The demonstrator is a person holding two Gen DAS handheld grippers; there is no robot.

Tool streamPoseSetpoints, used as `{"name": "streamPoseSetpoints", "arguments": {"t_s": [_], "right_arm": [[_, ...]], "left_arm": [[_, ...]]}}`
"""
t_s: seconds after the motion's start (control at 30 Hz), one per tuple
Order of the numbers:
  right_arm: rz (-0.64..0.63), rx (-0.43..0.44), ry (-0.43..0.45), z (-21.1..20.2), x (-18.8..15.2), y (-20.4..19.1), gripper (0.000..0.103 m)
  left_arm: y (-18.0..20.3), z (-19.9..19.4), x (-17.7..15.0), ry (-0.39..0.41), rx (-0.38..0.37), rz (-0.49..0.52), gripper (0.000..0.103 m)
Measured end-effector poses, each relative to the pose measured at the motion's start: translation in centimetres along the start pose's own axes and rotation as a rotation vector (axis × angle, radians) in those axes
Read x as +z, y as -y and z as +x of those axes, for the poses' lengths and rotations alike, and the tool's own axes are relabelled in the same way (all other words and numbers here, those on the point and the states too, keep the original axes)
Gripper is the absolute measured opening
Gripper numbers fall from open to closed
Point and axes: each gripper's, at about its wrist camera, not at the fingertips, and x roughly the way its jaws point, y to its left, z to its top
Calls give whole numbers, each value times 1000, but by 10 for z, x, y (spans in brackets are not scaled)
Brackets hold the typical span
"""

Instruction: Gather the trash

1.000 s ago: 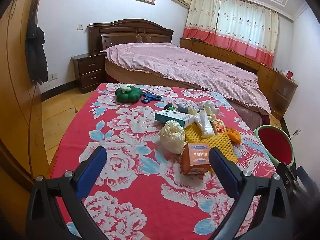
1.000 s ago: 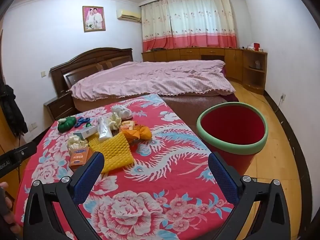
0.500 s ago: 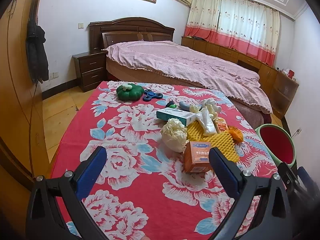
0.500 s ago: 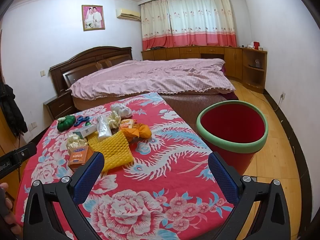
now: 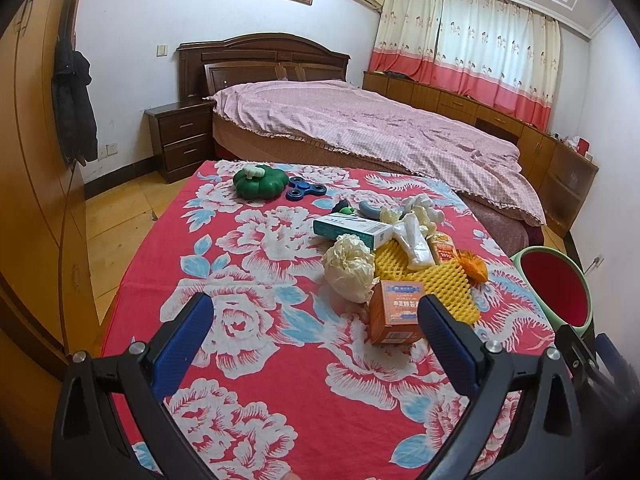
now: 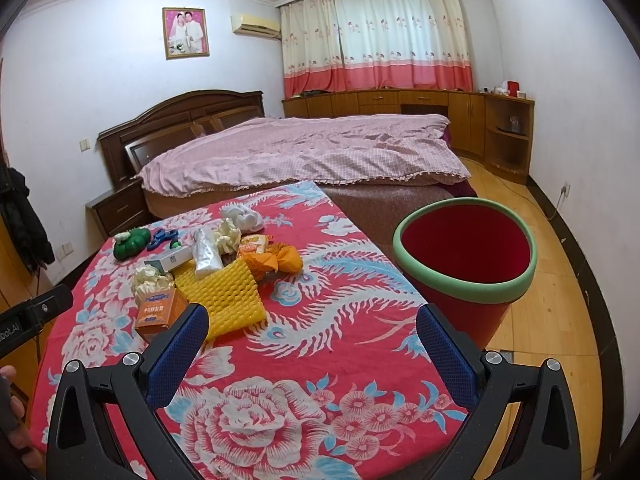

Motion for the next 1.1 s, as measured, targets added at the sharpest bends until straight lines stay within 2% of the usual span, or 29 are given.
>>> {"name": "streamPoseSetpoints", "arguments": {"t_s": [1.1], "right_arm": [[11,-1,-12,2,0,2,103]], "left_arm": [[0,2,-3,-13,2,-2,101]]}}
